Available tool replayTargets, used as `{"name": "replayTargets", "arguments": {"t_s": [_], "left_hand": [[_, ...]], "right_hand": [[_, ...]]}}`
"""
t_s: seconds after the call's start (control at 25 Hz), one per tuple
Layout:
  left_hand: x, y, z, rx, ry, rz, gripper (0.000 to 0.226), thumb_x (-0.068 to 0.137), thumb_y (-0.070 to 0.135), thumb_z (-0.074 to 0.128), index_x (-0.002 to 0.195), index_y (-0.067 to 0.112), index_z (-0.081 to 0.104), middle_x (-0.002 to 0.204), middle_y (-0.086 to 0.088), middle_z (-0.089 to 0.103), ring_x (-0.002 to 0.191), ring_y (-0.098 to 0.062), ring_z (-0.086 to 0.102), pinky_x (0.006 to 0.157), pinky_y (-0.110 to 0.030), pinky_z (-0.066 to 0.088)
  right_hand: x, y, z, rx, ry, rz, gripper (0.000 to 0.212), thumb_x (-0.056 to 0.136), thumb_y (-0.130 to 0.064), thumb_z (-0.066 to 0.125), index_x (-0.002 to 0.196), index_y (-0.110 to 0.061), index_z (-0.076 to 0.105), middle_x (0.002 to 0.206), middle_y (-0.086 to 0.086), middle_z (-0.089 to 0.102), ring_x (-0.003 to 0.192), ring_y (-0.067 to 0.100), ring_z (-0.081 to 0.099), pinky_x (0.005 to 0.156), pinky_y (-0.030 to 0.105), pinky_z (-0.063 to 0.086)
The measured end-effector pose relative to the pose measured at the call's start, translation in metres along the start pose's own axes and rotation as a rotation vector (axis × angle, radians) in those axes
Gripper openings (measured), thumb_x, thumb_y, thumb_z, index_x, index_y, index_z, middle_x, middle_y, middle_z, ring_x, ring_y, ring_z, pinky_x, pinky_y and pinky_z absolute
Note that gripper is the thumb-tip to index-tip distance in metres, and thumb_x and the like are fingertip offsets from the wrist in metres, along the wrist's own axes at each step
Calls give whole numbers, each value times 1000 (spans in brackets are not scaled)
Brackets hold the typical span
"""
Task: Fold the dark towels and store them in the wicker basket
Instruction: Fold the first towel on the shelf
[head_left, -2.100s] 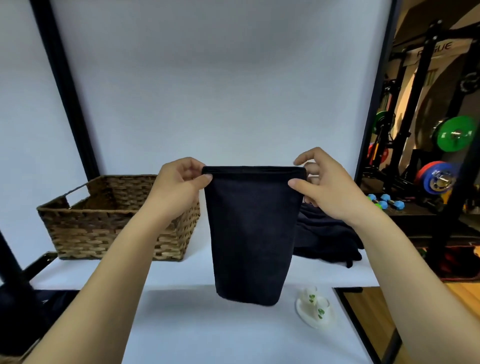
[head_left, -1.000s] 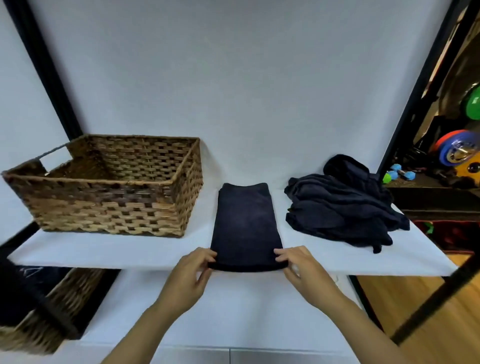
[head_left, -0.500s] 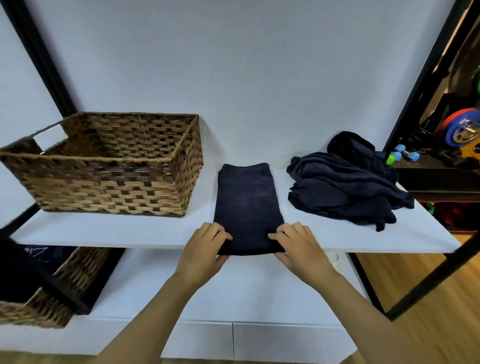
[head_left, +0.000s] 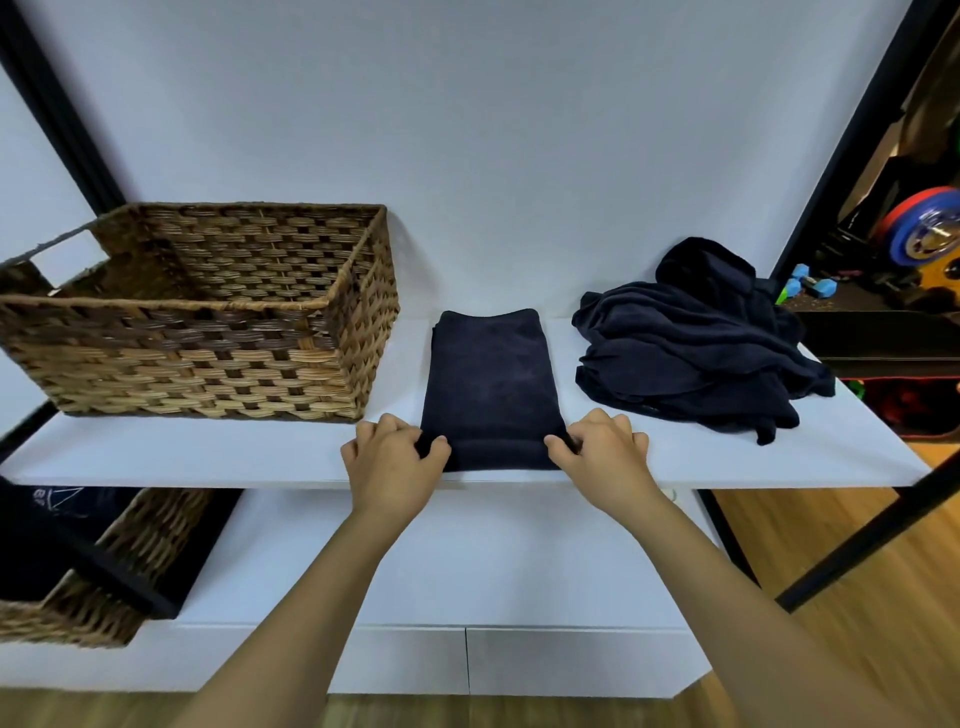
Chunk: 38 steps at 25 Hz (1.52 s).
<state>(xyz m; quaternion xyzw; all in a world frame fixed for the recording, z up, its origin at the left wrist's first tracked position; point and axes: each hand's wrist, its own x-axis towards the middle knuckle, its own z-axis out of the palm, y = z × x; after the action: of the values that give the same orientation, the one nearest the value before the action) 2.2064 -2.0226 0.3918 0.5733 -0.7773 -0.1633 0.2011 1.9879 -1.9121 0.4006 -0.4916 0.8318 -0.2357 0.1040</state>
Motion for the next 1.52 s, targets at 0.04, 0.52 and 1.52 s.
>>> {"name": "replayTargets", "arguments": {"t_s": [0.04, 0.52, 1.52], "left_hand": [[0, 5, -2, 8, 4, -22, 28, 95, 45, 52, 100, 21, 66, 109, 8, 53, 115, -19, 39, 99, -37, 28], [-38, 25, 48, 92, 194, 753, 44, 85, 7, 70, 130, 9, 67, 135, -5, 66, 130, -23, 58, 112, -42, 44], [8, -20, 7, -126, 26, 713, 34, 91, 23, 73, 123, 11, 71, 122, 5, 70, 115, -5, 59, 100, -22, 49]], "right_hand": [[1, -3, -2, 8, -3, 29, 45, 95, -44, 57, 62, -20, 38, 88, -6, 46, 95, 21, 40, 88, 36, 30], [9, -1, -14, 46, -32, 122, 34, 88, -55, 65, 89, -27, 46, 102, -9, 46, 103, 17, 41, 91, 37, 28], [8, -2, 22, -156, 177, -424, 27, 101, -37, 55, 104, -15, 68, 102, -2, 52, 91, 19, 41, 84, 33, 38]]}}
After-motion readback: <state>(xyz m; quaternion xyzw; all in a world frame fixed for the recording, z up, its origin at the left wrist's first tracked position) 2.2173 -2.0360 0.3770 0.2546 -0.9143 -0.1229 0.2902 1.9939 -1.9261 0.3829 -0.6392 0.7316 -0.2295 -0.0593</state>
